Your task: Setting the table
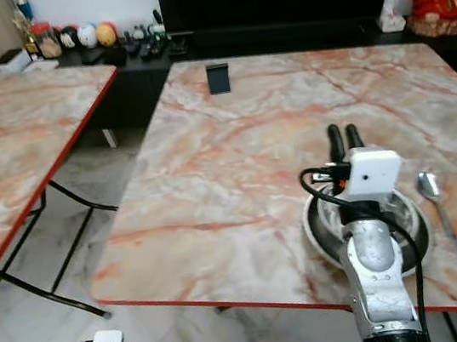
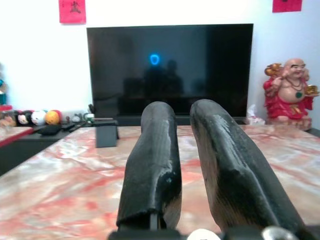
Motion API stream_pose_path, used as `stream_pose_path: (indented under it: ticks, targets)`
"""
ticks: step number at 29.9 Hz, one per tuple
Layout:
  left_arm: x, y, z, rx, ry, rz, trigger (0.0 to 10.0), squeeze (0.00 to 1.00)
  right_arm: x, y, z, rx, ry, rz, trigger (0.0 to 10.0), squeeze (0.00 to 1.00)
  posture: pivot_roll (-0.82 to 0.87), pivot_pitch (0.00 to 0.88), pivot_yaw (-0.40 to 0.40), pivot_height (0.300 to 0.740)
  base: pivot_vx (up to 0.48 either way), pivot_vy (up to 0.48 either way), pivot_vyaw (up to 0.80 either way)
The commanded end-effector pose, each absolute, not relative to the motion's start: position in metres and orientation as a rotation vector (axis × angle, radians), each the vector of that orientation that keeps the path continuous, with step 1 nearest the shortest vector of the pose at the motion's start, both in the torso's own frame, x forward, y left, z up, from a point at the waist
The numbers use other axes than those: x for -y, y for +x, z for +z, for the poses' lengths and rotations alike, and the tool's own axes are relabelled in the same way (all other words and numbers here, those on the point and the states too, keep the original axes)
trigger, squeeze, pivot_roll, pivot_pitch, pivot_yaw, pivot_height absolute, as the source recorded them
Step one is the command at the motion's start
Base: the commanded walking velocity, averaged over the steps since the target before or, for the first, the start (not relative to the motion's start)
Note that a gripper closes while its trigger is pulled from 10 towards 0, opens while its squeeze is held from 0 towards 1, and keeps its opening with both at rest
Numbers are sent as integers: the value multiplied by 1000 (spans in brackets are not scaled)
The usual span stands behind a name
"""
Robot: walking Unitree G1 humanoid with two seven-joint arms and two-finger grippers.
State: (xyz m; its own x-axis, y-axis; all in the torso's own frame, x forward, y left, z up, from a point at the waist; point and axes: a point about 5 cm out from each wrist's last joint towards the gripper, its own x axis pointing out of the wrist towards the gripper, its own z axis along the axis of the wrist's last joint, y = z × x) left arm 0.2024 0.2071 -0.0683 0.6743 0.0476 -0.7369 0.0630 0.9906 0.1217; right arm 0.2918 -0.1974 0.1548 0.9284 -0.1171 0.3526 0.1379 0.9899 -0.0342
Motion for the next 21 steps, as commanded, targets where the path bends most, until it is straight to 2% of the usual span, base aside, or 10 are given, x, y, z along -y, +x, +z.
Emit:
stream_pose_path:
  ticks: [1, 21]
  targets:
    - [-203, 199, -71, -854, 132, -20, 10000, 0, 205, 290, 152, 344, -62, -155, 10000, 0, -22, 0, 7, 731, 0, 398, 0]
    - [-202, 195, -74, -871, 133, -21, 10000, 0, 198, 292, 151, 337, -52, -135, 10000, 0, -23, 0, 10, 731, 0, 399, 0]
